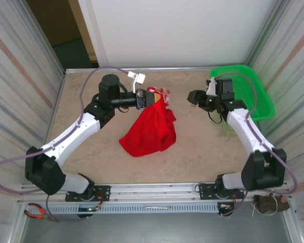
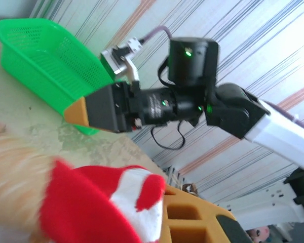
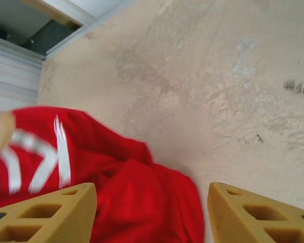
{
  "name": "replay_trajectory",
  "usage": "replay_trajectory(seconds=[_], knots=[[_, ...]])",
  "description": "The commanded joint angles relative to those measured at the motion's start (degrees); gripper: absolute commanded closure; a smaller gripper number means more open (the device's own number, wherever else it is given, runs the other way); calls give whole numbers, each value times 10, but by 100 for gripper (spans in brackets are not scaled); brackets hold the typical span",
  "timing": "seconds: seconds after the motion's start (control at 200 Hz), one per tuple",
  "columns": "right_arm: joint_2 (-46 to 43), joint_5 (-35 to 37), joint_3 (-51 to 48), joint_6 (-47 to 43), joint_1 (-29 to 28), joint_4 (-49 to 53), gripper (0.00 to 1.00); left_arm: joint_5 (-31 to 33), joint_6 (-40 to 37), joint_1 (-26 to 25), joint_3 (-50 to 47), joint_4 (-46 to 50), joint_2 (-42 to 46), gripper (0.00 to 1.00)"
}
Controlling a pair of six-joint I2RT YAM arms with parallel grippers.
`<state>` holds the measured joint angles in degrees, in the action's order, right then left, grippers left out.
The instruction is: Fold the inside-out t-shirt
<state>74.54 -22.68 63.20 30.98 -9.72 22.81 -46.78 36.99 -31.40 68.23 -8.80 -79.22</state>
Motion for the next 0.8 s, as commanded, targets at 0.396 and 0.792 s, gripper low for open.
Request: replay_trajectory(seconds=[0.396, 0.792], knots=[[-109, 64, -54, 33, -153, -67, 27, -78, 66, 11, 10, -103, 7, 100], [5, 100, -153, 72, -227, -147, 55, -43, 59, 69, -129, -104, 60, 100]])
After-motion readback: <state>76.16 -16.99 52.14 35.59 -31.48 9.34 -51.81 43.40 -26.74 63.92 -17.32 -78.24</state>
